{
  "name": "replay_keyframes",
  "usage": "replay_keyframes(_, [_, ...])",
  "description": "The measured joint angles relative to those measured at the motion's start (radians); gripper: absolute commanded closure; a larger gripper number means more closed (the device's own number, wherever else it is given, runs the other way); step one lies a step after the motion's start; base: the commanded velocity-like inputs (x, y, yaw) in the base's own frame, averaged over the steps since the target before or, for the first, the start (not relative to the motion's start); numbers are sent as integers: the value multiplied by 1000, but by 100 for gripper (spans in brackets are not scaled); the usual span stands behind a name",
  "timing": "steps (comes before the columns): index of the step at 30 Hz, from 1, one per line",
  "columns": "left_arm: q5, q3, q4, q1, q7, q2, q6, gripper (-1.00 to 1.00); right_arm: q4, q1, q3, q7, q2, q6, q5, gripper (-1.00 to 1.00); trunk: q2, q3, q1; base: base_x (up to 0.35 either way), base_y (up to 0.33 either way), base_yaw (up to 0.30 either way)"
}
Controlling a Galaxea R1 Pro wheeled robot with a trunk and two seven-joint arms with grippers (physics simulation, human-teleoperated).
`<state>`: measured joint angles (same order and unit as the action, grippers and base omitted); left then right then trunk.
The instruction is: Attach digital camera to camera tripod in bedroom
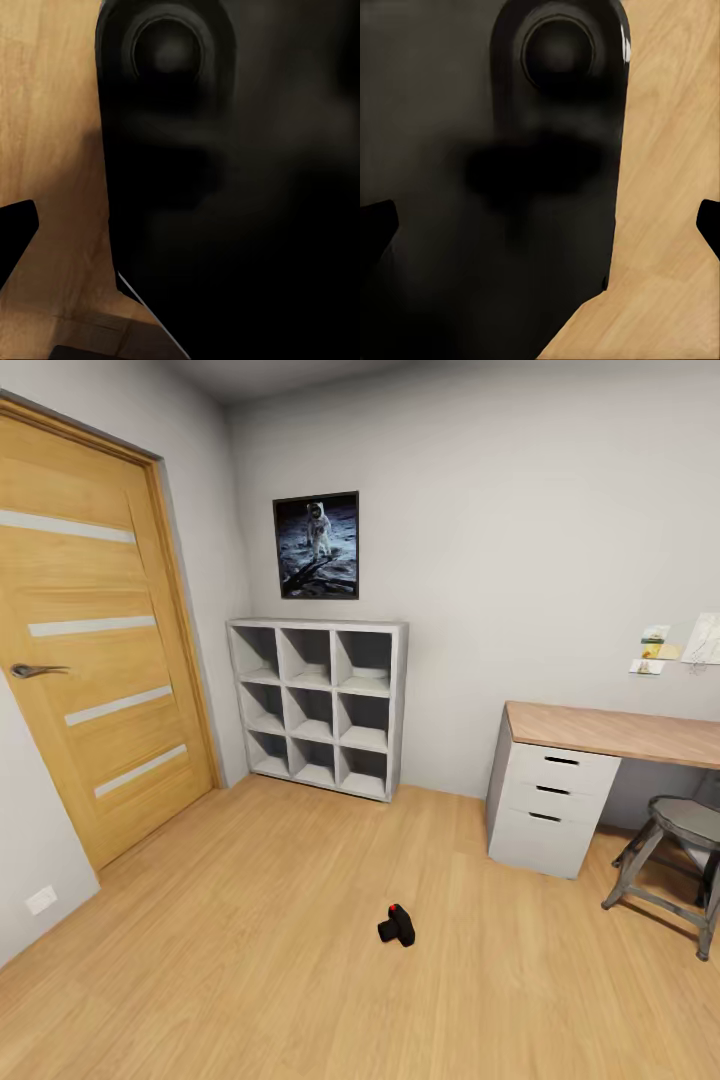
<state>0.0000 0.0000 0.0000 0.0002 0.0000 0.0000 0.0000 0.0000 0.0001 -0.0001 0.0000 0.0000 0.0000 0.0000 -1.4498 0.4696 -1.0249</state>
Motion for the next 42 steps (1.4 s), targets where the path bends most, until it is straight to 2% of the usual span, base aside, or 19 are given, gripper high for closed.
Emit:
replay_keyframes(3, [10, 10, 1, -2, -4, -3, -3, -100, 0, 0, 7, -4, -11, 4, 7, -100, 0, 0, 0, 0, 0, 0])
replay_keyframes(7, [10, 14, 1, -2, -4, -3, -3, -100, 0, 0, 8, -4, -12, 4, 7, -100, 0, 0, 0, 0, 0, 0])
replay_keyframes(14, [45, 51, -38, -2, -2, -1, -9, -100, 0, -1, 36, -6, -12, 2, 39, -100, 0, 0, 0, 0, 0, 0])
replay_keyframes(20, [78, 82, -45, -2, -2, -2, -9, -100, 0, -2, 42, -6, -12, -10, 69, -100, 0, 0, 0, 92, -21, 0])
replay_keyframes(27, [113, 126, -47, -2, -1, -2, -8, -100, 1, -2, 40, -6, -9, -16, 69, -100, 0, 0, 0, 256, -96, 0])
replay_keyframes(36, [170, 123, -48, -2, -1, -3, -8, -100, 1, -2, 41, -6, -10, -18, 69, -100, 0, 0, 0, 288, -140, 0])
replay_keyframes(42, [170, 123, -49, -2, -1, -3, -8, -100, 1, -1, 41, -6, -11, -18, 69, -100, 0, 0, 0, 291, -194, 0])
